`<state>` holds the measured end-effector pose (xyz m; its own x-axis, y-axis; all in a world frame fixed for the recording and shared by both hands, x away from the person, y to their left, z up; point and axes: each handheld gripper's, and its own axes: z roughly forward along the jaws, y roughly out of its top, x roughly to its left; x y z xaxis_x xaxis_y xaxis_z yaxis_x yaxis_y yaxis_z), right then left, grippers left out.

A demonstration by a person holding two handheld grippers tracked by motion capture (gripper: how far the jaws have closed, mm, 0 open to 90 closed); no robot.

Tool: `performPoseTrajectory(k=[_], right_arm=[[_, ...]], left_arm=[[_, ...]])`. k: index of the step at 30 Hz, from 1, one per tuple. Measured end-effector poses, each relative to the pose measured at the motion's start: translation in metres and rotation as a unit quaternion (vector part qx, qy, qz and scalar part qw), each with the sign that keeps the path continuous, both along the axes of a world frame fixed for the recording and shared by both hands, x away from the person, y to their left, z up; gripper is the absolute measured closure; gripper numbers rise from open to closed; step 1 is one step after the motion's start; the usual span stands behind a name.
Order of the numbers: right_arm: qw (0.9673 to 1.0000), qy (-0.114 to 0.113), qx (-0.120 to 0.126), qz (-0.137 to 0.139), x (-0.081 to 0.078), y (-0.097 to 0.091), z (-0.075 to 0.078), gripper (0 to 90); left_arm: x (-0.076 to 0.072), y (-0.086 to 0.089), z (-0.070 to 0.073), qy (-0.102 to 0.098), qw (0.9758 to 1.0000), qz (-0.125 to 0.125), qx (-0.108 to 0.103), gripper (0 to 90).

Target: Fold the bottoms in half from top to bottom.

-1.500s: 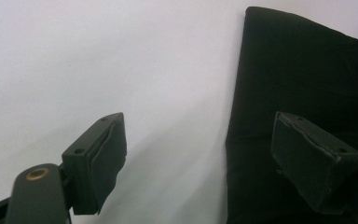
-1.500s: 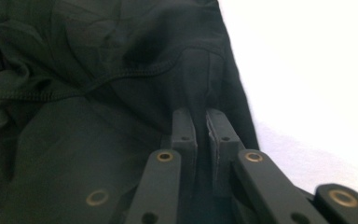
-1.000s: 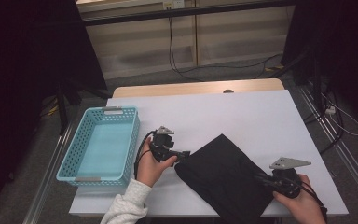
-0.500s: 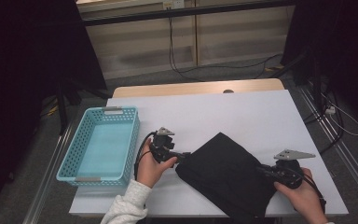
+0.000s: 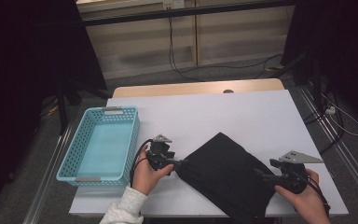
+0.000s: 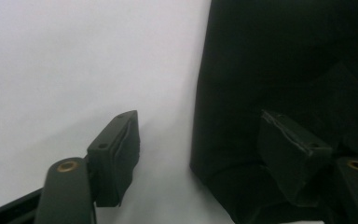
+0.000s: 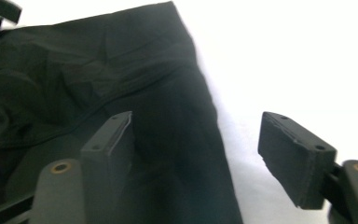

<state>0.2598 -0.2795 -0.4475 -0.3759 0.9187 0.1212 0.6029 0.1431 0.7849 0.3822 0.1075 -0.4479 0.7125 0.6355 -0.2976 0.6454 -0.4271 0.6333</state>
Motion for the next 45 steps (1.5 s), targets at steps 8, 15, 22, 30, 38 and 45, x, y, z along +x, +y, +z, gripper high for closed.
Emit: performPoseTrajectory(k=[8,15,22,30,38,45], right_arm=[[0.9998,-0.01,0.002,-0.019,0.0,-0.002,-0.003,21.7],[0.9997,-0.013,0.0,-0.02,0.0,0.0,-0.004,21.2],[0.9998,-0.016,-0.003,-0.014,0.0,0.002,-0.004,20.4],[0.9996,-0.022,-0.013,-0.012,-0.001,0.006,-0.005,16.6],[0.9991,-0.03,-0.03,0.004,-0.001,0.034,-0.009,14.9],[0.9989,-0.042,-0.02,-0.011,-0.002,0.035,-0.007,13.2]], left_arm=[[-0.017,-0.009,-0.004,0.012,0.9998,-0.009,0.011,45.9],[-0.022,-0.017,-0.005,0.013,0.9996,-0.013,0.019,71.1],[-0.016,-0.018,-0.004,0.043,0.9989,-0.01,0.014,83.6],[0.01,-0.012,0.007,0.051,0.9985,0.013,0.011,84.6],[0.038,-0.004,0.017,0.044,0.9981,0.035,0.025,84.6],[0.052,0.01,0.016,0.036,0.9961,0.071,0.038,83.9]])
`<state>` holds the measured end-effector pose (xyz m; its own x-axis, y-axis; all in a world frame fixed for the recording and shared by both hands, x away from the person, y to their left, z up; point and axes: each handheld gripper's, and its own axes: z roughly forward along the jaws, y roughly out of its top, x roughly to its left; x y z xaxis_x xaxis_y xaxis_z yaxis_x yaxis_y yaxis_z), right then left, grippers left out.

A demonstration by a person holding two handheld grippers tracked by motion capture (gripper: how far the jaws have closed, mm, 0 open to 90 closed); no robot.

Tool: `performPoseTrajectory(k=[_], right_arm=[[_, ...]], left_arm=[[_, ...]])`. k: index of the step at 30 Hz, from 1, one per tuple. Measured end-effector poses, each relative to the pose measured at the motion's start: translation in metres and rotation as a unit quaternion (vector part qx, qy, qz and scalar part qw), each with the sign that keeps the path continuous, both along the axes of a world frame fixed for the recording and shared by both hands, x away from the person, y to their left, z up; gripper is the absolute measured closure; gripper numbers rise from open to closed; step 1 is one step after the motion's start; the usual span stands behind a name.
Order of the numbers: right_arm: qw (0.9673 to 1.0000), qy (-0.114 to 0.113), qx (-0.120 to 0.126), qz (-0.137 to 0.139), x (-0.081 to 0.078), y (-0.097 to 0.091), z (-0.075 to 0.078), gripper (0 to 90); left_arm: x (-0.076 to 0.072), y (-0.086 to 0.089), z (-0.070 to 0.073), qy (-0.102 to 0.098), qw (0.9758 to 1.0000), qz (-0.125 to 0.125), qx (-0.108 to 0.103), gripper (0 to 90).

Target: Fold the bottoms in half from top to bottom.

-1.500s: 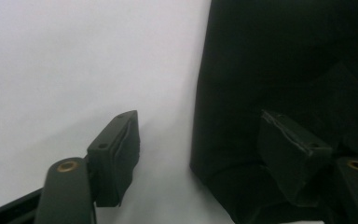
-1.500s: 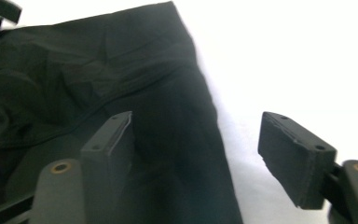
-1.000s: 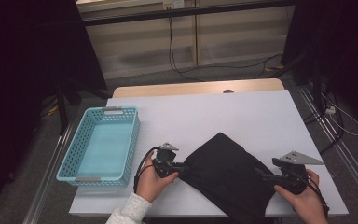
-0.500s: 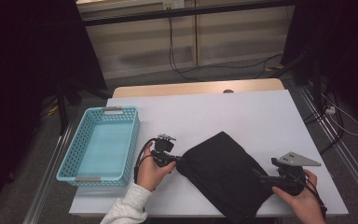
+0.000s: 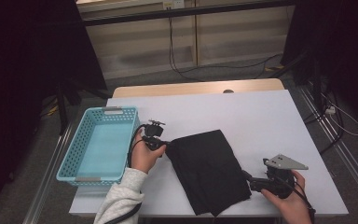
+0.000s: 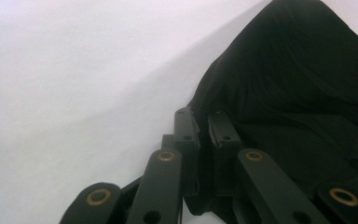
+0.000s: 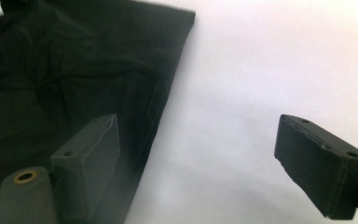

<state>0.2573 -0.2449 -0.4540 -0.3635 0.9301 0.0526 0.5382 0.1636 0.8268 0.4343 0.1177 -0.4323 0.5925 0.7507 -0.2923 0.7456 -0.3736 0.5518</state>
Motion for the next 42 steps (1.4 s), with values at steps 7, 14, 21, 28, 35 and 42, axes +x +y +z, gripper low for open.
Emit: performPoseTrajectory(k=[7,14,21,28,35,42], right_arm=[[0.9997,0.011,0.012,0.018,0.004,0.014,-0.003,14.2],[0.9961,0.058,-0.031,0.059,0.006,0.034,-0.016,18.0],[0.9961,0.067,-0.026,0.052,0.004,0.033,-0.016,20.3],[0.9965,0.072,-0.02,0.038,-0.003,0.032,-0.014,26.1],[0.9971,0.07,-0.019,0.024,-0.007,0.036,-0.014,30.8],[0.9972,0.069,-0.014,0.024,-0.01,0.039,-0.014,42.1]], left_arm=[[0.0,0.004,-0.001,-0.005,0.9999,0.005,-0.007,78.0],[-0.009,0.009,0.012,-0.052,0.9986,0.003,0.003,42.5],[-0.017,0.012,0.01,-0.065,0.9979,0.0,-0.002,27.8],[-0.015,0.012,0.004,-0.064,0.9979,-0.003,0.001,19.2],[-0.01,0.007,-0.012,-0.057,0.998,0.001,0.03,21.1],[-0.01,0.004,-0.018,-0.045,0.9981,0.0,0.042,19.7]])
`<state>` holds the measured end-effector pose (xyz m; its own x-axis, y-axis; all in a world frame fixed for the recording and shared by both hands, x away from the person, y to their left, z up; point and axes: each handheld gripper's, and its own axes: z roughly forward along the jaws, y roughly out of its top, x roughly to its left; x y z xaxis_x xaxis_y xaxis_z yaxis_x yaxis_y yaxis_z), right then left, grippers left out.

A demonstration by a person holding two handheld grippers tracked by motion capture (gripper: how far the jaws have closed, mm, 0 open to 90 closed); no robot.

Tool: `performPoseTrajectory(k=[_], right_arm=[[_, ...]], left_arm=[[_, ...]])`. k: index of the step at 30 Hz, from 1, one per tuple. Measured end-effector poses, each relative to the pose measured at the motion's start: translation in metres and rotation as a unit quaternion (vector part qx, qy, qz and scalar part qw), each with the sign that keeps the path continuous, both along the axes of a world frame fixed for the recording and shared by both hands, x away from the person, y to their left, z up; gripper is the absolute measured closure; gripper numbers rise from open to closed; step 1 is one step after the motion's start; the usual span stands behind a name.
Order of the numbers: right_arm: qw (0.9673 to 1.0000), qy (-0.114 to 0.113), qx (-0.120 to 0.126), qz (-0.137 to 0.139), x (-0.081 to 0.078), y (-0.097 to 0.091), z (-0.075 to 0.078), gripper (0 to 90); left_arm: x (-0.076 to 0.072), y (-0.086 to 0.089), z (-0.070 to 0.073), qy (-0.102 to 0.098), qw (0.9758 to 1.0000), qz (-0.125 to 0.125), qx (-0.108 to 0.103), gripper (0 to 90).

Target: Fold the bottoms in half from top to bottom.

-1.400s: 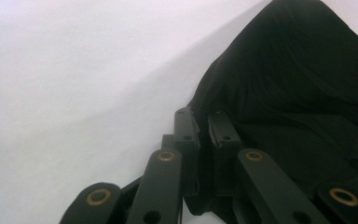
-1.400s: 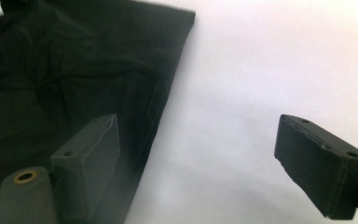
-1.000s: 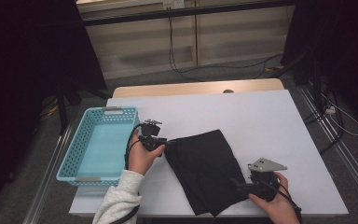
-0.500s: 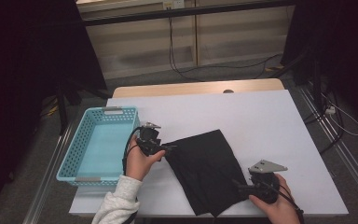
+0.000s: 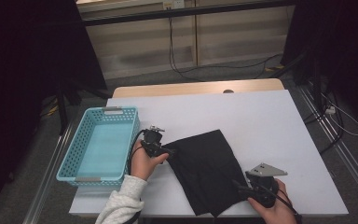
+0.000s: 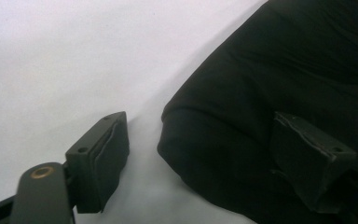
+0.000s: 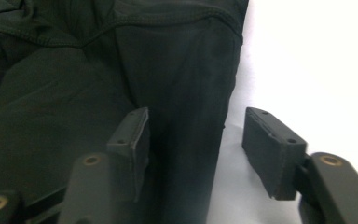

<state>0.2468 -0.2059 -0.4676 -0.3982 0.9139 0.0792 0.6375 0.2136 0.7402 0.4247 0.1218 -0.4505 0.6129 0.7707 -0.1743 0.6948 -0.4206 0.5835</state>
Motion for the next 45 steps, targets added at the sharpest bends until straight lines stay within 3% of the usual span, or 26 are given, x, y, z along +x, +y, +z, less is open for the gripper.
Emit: performPoseTrajectory(k=[7,10,14,17,19,20,22,25,27,28,29,32,33,34,38,41,45], right_arm=[[1.0,0.001,0.007,0.0,-0.001,0.002,0.0,49.7],[0.9999,0.007,0.007,0.004,-0.001,0.005,0.002,58.7],[0.9998,0.009,0.015,0.009,-0.001,0.006,0.001,65.3],[0.9994,0.011,0.026,0.021,0.0,0.006,0.001,78.1],[0.9992,0.014,0.027,0.028,0.0,0.008,0.002,79.6],[0.9992,0.01,0.024,0.031,0.0,0.008,0.001,80.3],[0.999,0.01,0.029,0.032,0.0,0.007,0.001,80.5],[0.9989,0.008,0.032,0.034,0.0,0.007,0.0,80.8],[0.9991,0.004,0.025,0.035,-0.001,0.008,0.001,81.0],[0.9991,0.003,0.023,0.036,0.0,0.008,0.001,81.0],[0.9991,0.004,0.024,0.036,0.0,0.008,0.001,81.1],[0.9991,0.002,0.021,0.037,-0.001,0.009,0.001,81.6],[0.9991,0.002,0.021,0.037,-0.001,0.009,0.001,81.6],[0.9989,-0.004,0.019,0.042,-0.001,0.008,0.0,81.5],[0.9985,-0.002,0.034,0.042,0.0,0.006,0.0,81.9],[0.9985,-0.006,0.032,0.045,0.0,0.006,0.0,82.2],[0.9984,-0.005,0.029,0.048,0.0,0.006,0.001,83.0]], left_arm=[[-0.004,-0.008,-0.002,-0.013,0.9997,0.002,0.019,15.0],[-0.005,-0.008,-0.003,-0.015,0.9998,0.009,0.011,14.1],[-0.006,-0.009,-0.004,-0.021,0.9995,-0.001,0.024,14.1],[-0.005,-0.01,-0.003,-0.017,0.9994,-0.003,0.029,13.9],[-0.005,-0.012,-0.002,-0.011,0.9994,-0.001,0.031,12.2],[-0.004,-0.016,-0.002,-0.01,0.9988,-0.005,0.047,11.4],[-0.004,-0.018,-0.001,-0.006,0.9987,-0.005,0.051,11.3],[-0.003,-0.022,0.002,0.007,0.998,-0.011,0.062,14.6],[-0.004,-0.025,0.006,0.016,0.9977,-0.017,0.063,29.1],[-0.005,-0.026,0.008,0.021,0.9972,-0.028,0.065,29.1],[-0.006,-0.029,0.009,0.024,0.9968,-0.033,0.068,35.2],[-0.005,-0.031,0.01,0.035,0.9968,-0.031,0.065,47.9],[-0.004,-0.031,0.011,0.04,0.9973,-0.026,0.056,47.9],[-0.001,-0.029,0.012,0.059,0.9961,-0.041,0.051,62.4],[0.002,-0.035,0.016,0.068,0.9955,-0.04,0.053,78.6],[0.003,-0.037,0.019,0.06,0.9958,-0.038,0.057,83.7],[0.008,-0.031,0.031,0.069,0.996,-0.032,0.047,84.5]])
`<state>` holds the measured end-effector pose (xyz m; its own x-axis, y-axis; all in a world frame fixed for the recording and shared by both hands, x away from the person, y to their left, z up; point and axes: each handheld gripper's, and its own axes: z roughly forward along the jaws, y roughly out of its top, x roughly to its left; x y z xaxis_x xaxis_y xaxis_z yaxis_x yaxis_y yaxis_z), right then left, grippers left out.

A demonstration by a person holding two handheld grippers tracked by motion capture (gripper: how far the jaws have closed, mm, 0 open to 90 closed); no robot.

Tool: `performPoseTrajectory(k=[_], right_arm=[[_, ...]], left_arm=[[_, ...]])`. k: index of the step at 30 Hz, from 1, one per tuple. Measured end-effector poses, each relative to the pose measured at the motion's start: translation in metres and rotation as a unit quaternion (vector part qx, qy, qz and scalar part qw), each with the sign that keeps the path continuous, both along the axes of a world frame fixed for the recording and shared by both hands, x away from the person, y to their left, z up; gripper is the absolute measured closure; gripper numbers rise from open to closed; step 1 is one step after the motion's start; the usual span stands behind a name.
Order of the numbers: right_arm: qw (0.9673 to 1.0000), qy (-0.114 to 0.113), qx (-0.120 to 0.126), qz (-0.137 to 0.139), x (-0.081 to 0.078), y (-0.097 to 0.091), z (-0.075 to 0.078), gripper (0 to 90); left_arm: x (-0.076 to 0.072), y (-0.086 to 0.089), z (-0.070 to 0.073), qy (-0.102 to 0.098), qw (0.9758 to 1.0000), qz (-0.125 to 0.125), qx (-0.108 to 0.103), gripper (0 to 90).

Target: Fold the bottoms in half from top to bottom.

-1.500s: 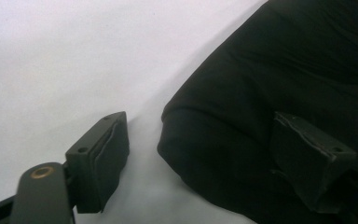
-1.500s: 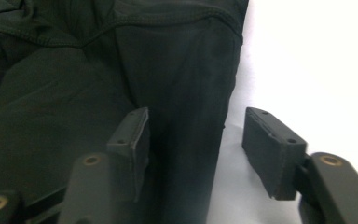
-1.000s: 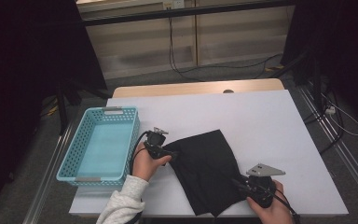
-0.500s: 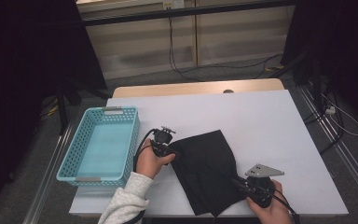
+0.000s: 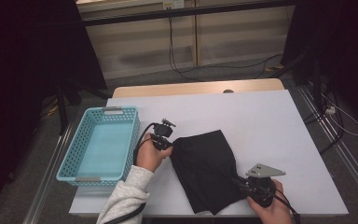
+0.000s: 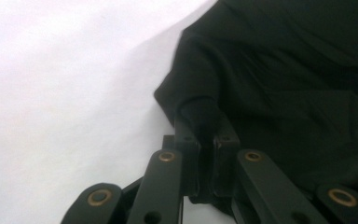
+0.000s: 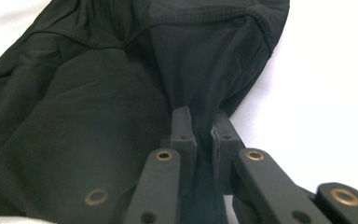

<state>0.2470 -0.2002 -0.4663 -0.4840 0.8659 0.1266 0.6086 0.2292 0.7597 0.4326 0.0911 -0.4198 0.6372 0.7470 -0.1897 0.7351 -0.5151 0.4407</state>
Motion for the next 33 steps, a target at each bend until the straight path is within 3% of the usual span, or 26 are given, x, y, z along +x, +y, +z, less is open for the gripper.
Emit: performPoseTrajectory(k=[4,12,14,16,17,18,19,20,21,25,26,27,29,30,31,33], right_arm=[[1.0,-0.002,0.002,0.003,0.001,0.0,0.002,85.2],[1.0,-0.003,0.004,0.006,0.001,0.001,0.002,85.4],[1.0,-0.009,0.002,0.003,0.001,0.001,0.002,81.7],[0.9998,-0.015,-0.005,-0.01,0.002,-0.001,0.003,69.3],[0.9995,-0.017,-0.009,-0.027,0.004,-0.005,0.005,57.1],[0.9995,-0.017,-0.009,-0.027,0.004,-0.005,0.005,57.1],[0.9992,-0.01,-0.003,-0.038,0.006,-0.007,0.004,47.3],[0.9992,-0.01,-0.003,-0.038,0.006,-0.007,0.004,47.3],[0.9995,0.006,0.003,-0.03,0.008,-0.004,0.0,37.7],[0.9995,0.004,-0.012,-0.028,0.007,0.004,-0.002,32.3],[0.9995,0.003,-0.024,-0.022,0.006,0.007,-0.002,36.5],[0.9998,0.006,-0.017,-0.013,0.004,0.011,-0.001,54.3],[0.9999,0.007,-0.007,-0.006,0.003,0.013,-0.002,64.2],[0.9999,0.007,-0.007,-0.006,0.003,0.013,-0.002,64.2],[0.9999,0.01,0.007,0.003,0.005,0.015,-0.002,78.7],[0.9997,0.018,0.015,0.005,0.006,0.015,-0.001,80.1]], left_arm=[[0.002,0.006,0.009,0.004,0.9999,-0.001,-0.014,84.7],[0.006,0.014,-0.001,0.014,0.9996,0.008,-0.022,82.9],[0.006,0.014,-0.001,0.014,0.9996,0.007,-0.024,83.7],[0.006,0.013,0.0,0.014,0.9996,0.005,-0.022,84.0],[0.007,0.012,0.001,0.015,0.9996,0.004,-0.022,84.4],[0.007,0.012,0.001,0.015,0.9996,0.004,-0.022,84.5],[0.008,0.012,0.001,0.017,0.9996,0.006,-0.022,84.6],[0.008,0.012,0.001,0.017,0.9996,0.006,-0.022,84.8],[0.008,0.013,0.001,0.019,0.9996,0.004,-0.02,84.8],[0.009,0.016,0.0,0.022,0.9996,0.008,-0.018,85.0],[0.009,0.017,0.0,0.023,0.9995,0.008,-0.018,85.0],[0.008,0.017,0.0,0.025,0.9995,0.007,-0.016,85.1],[0.008,0.016,0.0,0.025,0.9995,0.009,-0.016,85.2],[0.008,0.016,0.0,0.025,0.9995,0.009,-0.016,85.2],[0.008,0.017,0.002,0.026,0.9995,0.01,-0.018,85.2],[0.009,0.019,0.004,0.028,0.9993,0.013,-0.021,85.3]])
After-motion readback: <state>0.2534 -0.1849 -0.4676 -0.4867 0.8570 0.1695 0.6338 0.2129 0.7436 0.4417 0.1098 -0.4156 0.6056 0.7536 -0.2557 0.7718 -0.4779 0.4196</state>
